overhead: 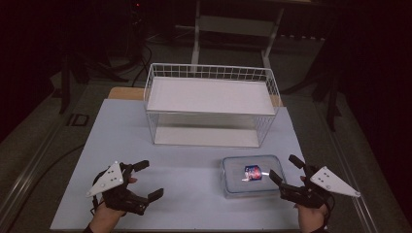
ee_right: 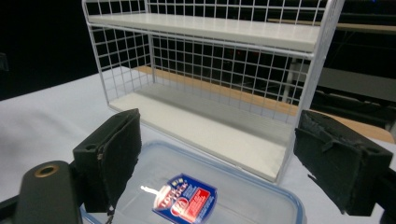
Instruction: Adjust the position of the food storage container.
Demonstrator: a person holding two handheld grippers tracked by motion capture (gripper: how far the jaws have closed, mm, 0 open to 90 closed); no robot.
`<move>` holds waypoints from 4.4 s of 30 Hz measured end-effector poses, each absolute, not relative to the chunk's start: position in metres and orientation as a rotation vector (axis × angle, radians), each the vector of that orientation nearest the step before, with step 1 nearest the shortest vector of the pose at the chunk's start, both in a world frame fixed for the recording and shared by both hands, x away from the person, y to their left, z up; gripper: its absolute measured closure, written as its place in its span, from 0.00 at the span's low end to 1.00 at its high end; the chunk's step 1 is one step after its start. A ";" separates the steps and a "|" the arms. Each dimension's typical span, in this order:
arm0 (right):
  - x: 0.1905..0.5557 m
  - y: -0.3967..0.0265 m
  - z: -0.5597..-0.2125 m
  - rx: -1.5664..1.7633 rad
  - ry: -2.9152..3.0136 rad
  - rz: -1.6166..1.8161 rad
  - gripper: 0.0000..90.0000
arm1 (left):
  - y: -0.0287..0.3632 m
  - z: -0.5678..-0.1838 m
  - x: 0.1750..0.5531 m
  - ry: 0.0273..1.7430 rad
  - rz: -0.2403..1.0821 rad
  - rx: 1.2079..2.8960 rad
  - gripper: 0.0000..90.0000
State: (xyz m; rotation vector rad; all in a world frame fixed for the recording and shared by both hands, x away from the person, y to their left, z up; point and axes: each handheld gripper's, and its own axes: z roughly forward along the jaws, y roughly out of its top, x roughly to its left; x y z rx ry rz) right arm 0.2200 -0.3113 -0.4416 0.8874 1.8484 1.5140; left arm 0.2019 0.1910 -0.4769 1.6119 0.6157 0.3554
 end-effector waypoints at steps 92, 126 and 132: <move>0.282 -0.276 -0.495 0.861 2.408 1.241 1.00 | 0.184 -0.484 0.205 0.597 0.278 1.665 0.01; 0.283 -0.244 -0.474 0.751 2.379 1.370 0.82 | 0.180 -0.484 0.204 0.587 0.271 1.682 0.01; 0.271 -0.247 -0.455 0.720 2.304 1.416 0.42 | 0.172 -0.473 0.202 0.569 0.238 1.659 0.01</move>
